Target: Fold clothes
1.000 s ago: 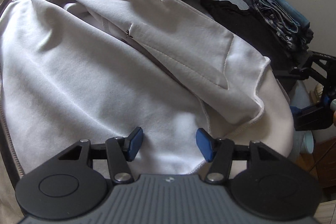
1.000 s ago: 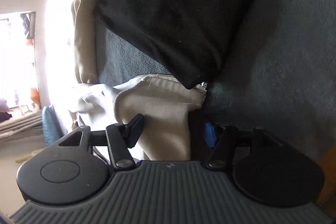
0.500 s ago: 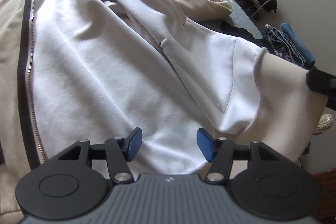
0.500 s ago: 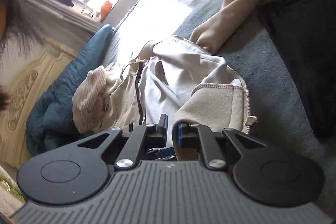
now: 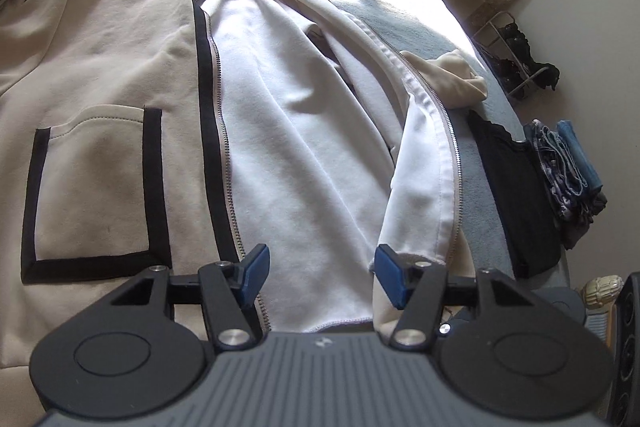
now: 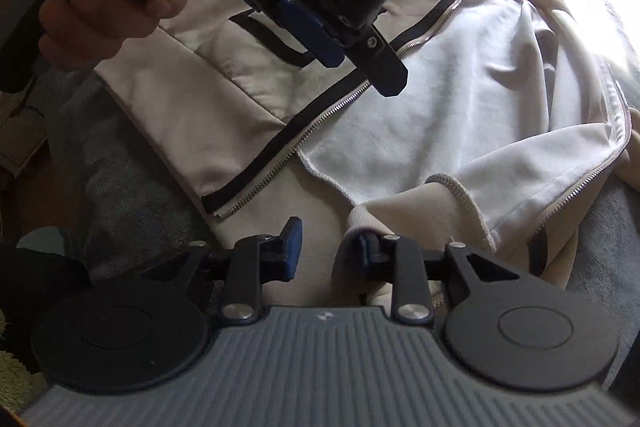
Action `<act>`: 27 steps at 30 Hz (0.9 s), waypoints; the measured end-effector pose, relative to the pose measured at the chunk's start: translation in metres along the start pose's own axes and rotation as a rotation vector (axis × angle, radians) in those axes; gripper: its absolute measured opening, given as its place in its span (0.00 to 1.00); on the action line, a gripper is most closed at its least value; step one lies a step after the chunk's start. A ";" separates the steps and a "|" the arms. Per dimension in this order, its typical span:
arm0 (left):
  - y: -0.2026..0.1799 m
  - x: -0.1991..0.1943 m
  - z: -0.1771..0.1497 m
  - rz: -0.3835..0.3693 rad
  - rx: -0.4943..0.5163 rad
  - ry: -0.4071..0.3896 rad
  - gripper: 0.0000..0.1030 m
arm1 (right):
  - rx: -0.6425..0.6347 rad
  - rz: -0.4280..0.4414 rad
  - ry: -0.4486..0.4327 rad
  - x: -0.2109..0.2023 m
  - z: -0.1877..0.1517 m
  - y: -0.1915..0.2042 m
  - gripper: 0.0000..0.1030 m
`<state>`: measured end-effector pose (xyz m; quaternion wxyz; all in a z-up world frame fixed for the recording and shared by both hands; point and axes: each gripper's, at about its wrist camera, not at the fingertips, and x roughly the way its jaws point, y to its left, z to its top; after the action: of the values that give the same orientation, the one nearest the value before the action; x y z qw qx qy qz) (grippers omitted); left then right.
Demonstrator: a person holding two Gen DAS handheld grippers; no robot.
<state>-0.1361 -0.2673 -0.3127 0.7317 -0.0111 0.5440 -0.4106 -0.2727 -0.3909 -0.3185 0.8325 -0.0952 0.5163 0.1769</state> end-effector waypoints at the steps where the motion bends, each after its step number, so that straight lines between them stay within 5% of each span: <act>1: -0.004 0.001 -0.001 -0.014 0.018 0.001 0.57 | 0.011 -0.004 -0.002 -0.005 -0.001 0.001 0.30; 4: -0.021 0.006 0.003 -0.061 0.085 0.001 0.57 | 0.050 -0.004 -0.011 -0.020 -0.005 0.004 0.46; 10: -0.071 0.024 0.010 -0.097 0.279 0.040 0.59 | 0.153 0.016 0.013 -0.044 -0.021 0.009 0.51; 17: -0.124 0.068 0.000 0.015 0.445 0.092 0.61 | 0.684 -0.094 0.027 -0.069 -0.074 -0.066 0.51; 23: -0.122 0.087 -0.005 0.083 0.374 0.118 0.47 | 0.980 -0.172 -0.160 -0.089 -0.105 -0.150 0.51; 27: -0.108 0.081 0.000 0.042 0.282 0.114 0.41 | 1.009 -0.096 -0.343 -0.076 -0.073 -0.208 0.51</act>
<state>-0.1937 -0.3889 -0.3262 0.7025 0.1267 0.5215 -0.4674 -0.2822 -0.6217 -0.2889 0.8543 0.3238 0.3889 -0.1185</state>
